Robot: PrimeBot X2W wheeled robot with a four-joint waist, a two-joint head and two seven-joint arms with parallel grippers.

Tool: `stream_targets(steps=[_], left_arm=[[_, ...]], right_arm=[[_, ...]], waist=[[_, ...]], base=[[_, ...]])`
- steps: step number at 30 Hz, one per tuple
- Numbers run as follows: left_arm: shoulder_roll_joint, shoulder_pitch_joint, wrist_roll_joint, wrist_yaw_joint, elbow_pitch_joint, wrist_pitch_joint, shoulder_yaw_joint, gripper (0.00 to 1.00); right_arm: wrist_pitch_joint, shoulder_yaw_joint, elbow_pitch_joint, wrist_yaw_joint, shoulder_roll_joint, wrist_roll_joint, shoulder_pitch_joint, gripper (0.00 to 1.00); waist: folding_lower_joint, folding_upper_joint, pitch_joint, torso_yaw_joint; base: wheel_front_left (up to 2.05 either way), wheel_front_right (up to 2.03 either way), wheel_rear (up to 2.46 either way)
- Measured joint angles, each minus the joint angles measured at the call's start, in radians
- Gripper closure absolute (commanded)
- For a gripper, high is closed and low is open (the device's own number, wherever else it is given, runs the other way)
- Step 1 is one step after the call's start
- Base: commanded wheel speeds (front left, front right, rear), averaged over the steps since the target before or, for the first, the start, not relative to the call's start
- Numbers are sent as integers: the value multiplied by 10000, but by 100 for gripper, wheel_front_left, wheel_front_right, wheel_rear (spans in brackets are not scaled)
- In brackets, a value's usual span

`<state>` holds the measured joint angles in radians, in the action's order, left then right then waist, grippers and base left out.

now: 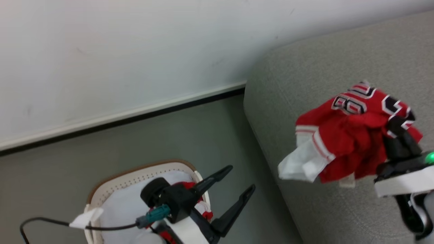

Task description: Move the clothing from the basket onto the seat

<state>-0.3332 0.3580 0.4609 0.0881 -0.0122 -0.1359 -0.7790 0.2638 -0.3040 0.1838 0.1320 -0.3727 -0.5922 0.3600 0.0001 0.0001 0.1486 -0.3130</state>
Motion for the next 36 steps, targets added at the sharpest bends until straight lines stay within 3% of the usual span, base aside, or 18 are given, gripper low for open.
stream_targets(steps=[5, 12, 19, 23, 26, 27, 28, 29, 30, 36], left_arm=[[-487, 1120, -244, 176, 541, 128, 173, 0], [-1039, 2577, -385, 307, 1049, 38, 546, 0], [-1149, 3219, -420, 345, 1129, -255, 692, 0], [-1175, 3243, -420, 347, 1001, -430, 669, 0], [-1187, 3175, -395, 313, 869, -568, 709, 0], [-1189, 3127, -364, 295, 842, -596, 729, 0], [-1197, 3071, -337, 268, 817, -612, 729, 0], [-1214, 3004, -305, 255, 794, -654, 731, 0], [-1241, 2932, -286, 249, 759, -669, 732, 0], [-1287, 2555, -186, 109, 443, -765, 721, 0]], right_arm=[[-148, 2008, 556, -2, 617, 1078, 1479, 100], [-934, 4759, 1432, -2, 1267, 1695, 4567, 100], [-1530, 7365, 2429, -2, 1083, 3582, 6923, 100], [-1584, 9054, 2836, -2, 853, 4763, 7481, 100], [-1751, 10161, 3428, -2, 1053, 5731, 7465, 100], [-1737, 10508, 3595, -2, 1235, 6036, 7439, 89], [-1678, 10813, 3768, -2, 1427, 6305, 7425, 61], [-1593, 10964, 3937, -2, 1607, 6581, 7388, 7], [-1476, 11047, 4075, -2, 1783, 6811, 7315, 0], [-456, 10767, 4765, 0, 2395, 6953, 6526, 0]], waist=[[1, 0, 1331, 282], [3, -1, 3471, 754], [4, -1, 5313, 1397], [2, -1, 5872, 1976], [2, 0, 6105, 2358], [2, -1, 6158, 2446], [2, -1, 6193, 2514], [2, -1, 6194, 2543], [2, -1, 6166, 2542], [0, -1, 5578, 2349]], base=[[0, 0, 0], [0, 0, 0], [0, 0, 0], [0, 0, 0], [0, 0, 0], [0, 0, 0], [0, 0, 0], [0, 0, 0], [0, 0, 0], [0, 0, 0]])
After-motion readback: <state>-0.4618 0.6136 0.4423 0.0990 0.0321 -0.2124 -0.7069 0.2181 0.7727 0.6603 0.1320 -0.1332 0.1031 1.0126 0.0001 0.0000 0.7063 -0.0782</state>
